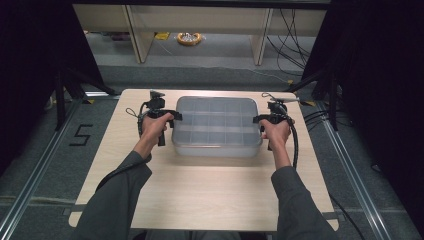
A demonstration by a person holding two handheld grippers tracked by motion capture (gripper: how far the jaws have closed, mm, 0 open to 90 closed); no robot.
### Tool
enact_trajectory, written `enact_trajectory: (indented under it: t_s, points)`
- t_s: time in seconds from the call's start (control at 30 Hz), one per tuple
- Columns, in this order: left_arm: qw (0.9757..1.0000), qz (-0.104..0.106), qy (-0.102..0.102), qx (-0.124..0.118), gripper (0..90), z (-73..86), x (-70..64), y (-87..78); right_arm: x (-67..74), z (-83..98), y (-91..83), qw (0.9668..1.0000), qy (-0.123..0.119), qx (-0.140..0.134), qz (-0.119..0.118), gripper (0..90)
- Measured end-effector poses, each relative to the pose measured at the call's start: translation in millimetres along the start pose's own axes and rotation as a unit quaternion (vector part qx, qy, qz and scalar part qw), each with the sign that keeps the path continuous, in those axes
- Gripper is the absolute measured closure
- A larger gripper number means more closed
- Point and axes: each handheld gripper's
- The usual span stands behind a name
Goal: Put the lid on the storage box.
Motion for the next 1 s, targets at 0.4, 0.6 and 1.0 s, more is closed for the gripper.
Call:
enact_trajectory:
  t_s: [0.4, 0.6, 1.0]
  points:
    - [0.9998, 0.014, -0.005, -0.01, 48.9, -0.6, 0.8, 1.7, -3.9, 3.9, 5.7, 0.9986, 0.042, -0.022, -0.025, 58.4]
    - [1.0, 0.007, 0.005, -0.005, 48.8, 0.9, -0.4, -7.9, -9.7, 4.2, 6.7, 0.9984, 0.02, -0.038, -0.036, 58.9]
    - [0.9997, -0.009, 0.022, -0.003, 59.1, 4.7, 0.9, -6.0, -6.1, 4.8, 7.7, 0.9974, 0.055, -0.028, -0.039, 58.8]
Point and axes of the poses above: each handheld gripper's, and its own axes: y roughly forward along the jaws, z roughly out of its underside, x roughly to its left, and after that the axes turned 6 degrees about z, right-handed
